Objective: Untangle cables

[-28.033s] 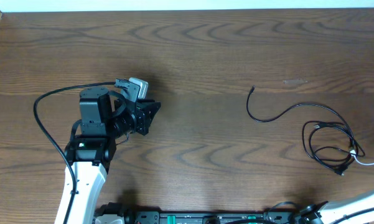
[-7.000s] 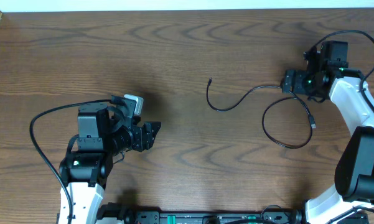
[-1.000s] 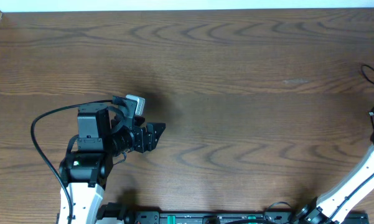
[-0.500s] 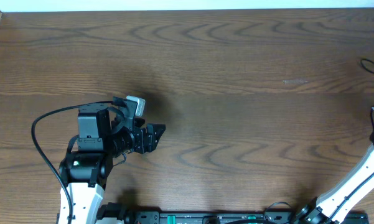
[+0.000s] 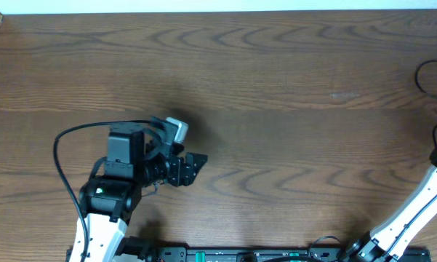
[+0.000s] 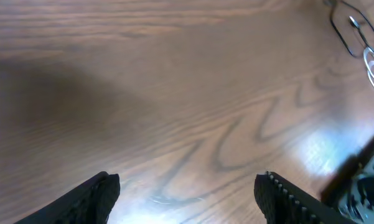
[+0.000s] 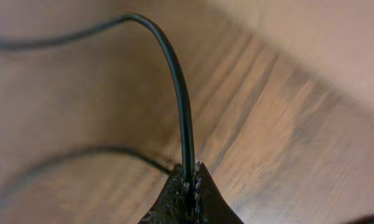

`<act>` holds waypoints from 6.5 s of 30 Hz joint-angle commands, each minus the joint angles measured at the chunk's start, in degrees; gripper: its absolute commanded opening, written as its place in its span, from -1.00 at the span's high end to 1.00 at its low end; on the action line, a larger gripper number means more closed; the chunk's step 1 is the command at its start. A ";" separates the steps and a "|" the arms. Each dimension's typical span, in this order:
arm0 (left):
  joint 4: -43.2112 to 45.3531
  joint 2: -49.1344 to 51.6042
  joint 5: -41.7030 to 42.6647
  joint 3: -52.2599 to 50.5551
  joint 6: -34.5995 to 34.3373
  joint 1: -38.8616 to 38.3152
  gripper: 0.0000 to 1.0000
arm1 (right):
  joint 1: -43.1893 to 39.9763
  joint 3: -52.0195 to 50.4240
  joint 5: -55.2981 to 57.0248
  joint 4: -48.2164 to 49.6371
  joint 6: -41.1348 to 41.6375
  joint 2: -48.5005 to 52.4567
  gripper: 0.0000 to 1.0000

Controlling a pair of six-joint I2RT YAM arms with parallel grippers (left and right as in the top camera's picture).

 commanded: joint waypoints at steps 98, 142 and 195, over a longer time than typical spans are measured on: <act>6.19 -7.63 -19.93 -0.20 -3.10 -3.37 -0.60 | 14.56 -55.36 6.58 -31.34 12.63 -91.97 -0.98; 1.09 -17.59 -24.00 -0.20 -7.54 -3.34 -0.60 | 15.93 -79.23 -22.67 -18.03 -6.32 -101.77 -0.99; -8.11 -34.69 -25.99 -0.20 -4.11 -3.37 -0.60 | 35.60 -84.26 -14.34 -16.28 -3.63 -114.22 -0.98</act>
